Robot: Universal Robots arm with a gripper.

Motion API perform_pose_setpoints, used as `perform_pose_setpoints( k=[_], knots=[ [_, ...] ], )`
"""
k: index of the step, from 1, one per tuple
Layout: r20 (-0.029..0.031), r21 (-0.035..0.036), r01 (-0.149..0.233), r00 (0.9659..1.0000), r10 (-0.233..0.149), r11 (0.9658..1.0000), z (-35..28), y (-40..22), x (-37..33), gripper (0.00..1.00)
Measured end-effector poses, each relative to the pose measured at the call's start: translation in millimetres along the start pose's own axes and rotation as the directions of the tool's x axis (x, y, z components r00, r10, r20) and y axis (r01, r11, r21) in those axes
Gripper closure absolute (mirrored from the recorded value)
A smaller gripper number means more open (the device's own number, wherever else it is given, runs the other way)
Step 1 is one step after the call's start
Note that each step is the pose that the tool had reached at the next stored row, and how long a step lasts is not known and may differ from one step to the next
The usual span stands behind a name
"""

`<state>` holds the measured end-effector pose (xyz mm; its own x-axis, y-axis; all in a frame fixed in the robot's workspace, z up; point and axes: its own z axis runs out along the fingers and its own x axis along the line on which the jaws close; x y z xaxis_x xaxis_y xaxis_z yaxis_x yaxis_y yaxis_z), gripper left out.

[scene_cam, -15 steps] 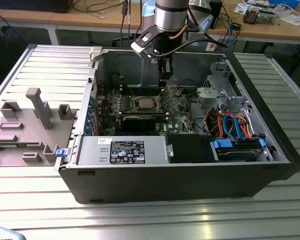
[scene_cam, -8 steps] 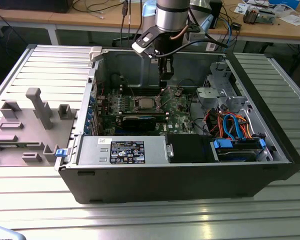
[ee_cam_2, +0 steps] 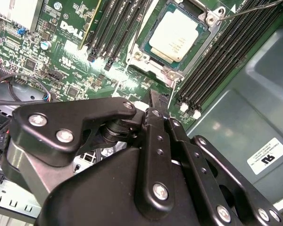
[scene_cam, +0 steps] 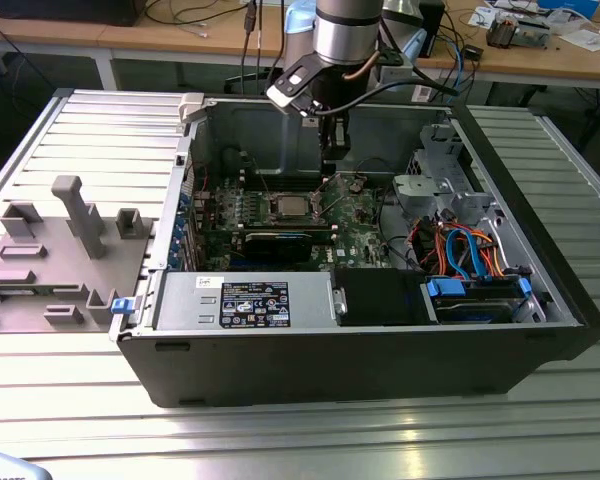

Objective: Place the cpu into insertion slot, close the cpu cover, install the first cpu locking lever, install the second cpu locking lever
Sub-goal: 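Close the cpu cover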

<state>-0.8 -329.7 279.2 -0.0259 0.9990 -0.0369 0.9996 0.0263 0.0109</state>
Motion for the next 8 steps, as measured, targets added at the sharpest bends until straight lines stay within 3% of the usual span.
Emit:
perform_pose_setpoints(
  k=[8],
  knots=[
    [0.0, 0.0, 0.0, 1.0, 0.0, 1.0, 0.6, 1.9, 0.0, 0.89]
  ],
)
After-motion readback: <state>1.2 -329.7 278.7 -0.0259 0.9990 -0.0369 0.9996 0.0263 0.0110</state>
